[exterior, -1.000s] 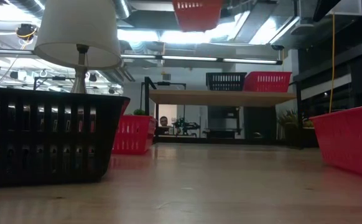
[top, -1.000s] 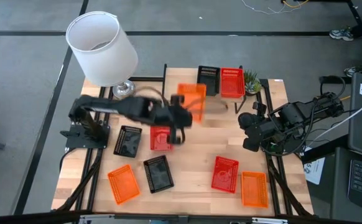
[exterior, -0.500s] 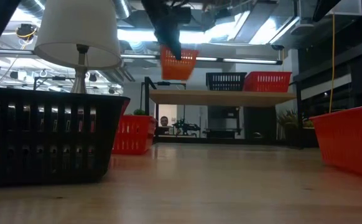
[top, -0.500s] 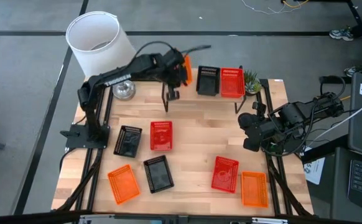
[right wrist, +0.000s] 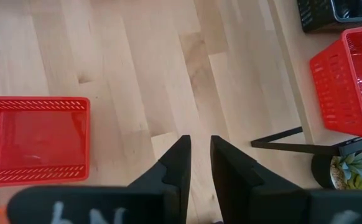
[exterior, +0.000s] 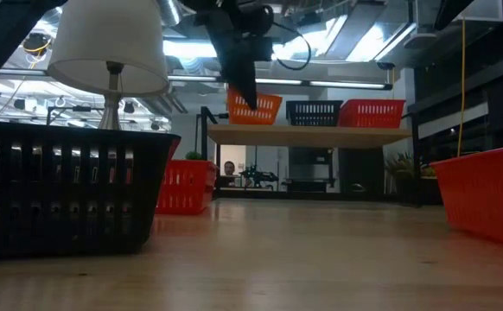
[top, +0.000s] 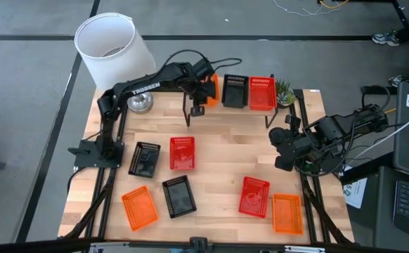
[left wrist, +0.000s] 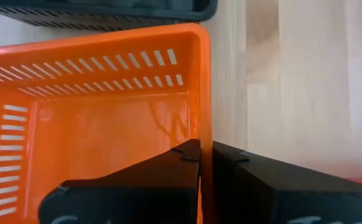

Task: Stack baskets on shelf by color
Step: Put the middle orange basket on the shelf

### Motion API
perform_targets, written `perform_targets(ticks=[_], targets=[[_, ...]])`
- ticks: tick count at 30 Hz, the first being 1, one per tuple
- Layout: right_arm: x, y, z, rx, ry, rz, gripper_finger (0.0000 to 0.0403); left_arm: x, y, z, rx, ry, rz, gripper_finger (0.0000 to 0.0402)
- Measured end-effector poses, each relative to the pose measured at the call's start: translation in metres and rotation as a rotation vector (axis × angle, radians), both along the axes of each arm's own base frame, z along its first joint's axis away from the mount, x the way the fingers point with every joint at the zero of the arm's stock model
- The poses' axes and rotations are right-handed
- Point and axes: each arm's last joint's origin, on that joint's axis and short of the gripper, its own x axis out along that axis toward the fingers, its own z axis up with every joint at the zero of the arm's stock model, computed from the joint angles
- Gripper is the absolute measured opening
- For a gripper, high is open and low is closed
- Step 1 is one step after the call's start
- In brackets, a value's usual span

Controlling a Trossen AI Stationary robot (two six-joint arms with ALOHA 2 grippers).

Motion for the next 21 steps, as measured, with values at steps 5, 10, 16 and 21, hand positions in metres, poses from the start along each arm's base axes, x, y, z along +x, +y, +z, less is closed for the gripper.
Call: perform_targets(ticks=[5,10,16,21], targets=[[0.0000,0.0000,0.0000,0.000,0.000,0.001,0.0062,0.0035,-0.0077,-0.0003,0.020,0.013,-0.001,0.0000],[0.0000,0.0000,0.0000,0.000,0.000,0.001,0.0062,0.0013,-0.0088,-0.0016,0.042,0.057,0.042,0.0010],[0.0000,0.0000,0.0000,0.002,0.001,0.000,0.0062,0.0006,-0.0080,-0.0018,0.047,0.064,0.077,0.0053],[0.0000,0.0000,0.0000,0.002,0.001,0.001,0.0062,0.0015,-0.0100,-0.0017,0.046,0.063,0.074,0.0076]])
